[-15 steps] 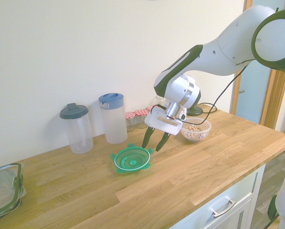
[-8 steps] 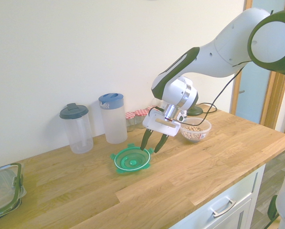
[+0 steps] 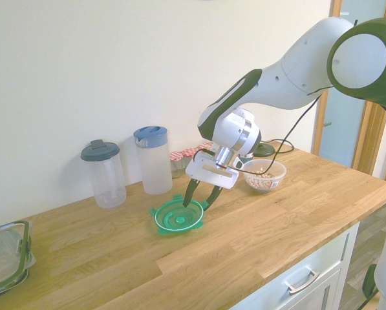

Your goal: Cover the lid of food container

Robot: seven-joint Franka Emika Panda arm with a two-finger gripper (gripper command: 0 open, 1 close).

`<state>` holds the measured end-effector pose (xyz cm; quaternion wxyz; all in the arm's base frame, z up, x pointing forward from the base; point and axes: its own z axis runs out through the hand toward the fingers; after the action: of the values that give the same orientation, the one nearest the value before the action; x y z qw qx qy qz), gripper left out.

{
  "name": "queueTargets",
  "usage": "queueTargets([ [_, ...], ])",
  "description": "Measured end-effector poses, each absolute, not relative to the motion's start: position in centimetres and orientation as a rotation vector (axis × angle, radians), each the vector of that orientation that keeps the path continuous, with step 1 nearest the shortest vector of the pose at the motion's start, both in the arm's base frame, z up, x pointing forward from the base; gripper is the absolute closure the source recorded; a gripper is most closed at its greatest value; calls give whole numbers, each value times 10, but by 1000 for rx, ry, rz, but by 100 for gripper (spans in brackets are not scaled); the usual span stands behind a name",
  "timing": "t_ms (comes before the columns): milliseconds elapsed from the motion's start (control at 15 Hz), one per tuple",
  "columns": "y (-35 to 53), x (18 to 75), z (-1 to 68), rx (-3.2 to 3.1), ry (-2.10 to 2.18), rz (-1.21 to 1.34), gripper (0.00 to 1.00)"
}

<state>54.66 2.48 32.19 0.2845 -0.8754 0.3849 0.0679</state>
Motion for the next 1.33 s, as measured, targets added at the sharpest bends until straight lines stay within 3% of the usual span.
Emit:
queueTargets([
  [333, 50, 561, 318, -2267, 1069, 166, 0],
  [400, 53, 562, 317, -2249, 1077, 170, 100],
  [1333, 31, 556, 299, -2130, 1106, 231, 100],
])
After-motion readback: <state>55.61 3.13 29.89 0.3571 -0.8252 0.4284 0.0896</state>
